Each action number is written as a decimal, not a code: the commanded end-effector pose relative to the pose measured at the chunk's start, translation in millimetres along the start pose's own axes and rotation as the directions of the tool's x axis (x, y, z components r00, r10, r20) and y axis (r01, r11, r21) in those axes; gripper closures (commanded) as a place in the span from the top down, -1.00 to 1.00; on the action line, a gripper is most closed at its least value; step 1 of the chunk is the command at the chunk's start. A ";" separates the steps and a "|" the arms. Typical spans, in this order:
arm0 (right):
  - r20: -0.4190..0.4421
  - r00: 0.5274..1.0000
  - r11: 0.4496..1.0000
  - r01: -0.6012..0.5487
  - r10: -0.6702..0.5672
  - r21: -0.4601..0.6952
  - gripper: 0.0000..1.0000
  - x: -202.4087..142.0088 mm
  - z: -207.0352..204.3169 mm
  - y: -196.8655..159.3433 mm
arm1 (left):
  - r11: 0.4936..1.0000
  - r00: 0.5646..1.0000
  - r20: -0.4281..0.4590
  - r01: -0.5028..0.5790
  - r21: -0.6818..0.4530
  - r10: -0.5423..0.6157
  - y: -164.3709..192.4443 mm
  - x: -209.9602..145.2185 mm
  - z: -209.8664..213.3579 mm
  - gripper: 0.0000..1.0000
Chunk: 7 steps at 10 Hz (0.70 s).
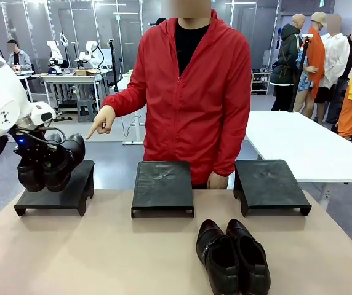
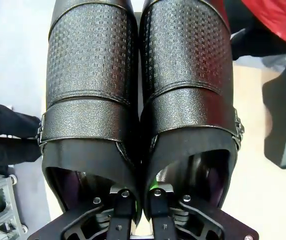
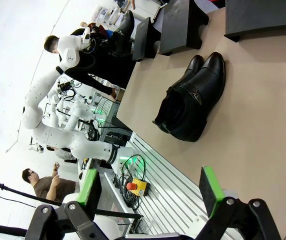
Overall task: Place the shoes on the stand as instructed by the person.
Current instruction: Pick up one pair of Shoes and place it on the Shoes Stand indicated by the person.
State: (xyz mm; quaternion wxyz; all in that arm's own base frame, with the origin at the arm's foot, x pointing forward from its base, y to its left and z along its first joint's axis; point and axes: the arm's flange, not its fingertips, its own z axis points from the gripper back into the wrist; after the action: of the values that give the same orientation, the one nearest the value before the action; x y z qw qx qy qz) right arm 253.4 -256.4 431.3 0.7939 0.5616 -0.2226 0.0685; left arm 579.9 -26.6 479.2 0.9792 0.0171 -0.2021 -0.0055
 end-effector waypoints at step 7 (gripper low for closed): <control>0.013 1.000 1.000 -0.009 0.009 0.011 1.00 2.2 1.2 1.0 | 0.998 0.999 0.026 0.021 -0.052 -0.020 9.2 22.2 -42.8 -0.85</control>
State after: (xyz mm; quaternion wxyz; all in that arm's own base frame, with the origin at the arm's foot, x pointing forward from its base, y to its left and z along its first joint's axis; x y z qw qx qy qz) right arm 253.4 -256.4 431.3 0.7939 0.5616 -0.2225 0.0686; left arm 607.1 -21.5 439.5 0.9810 0.0082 -0.1934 -0.0133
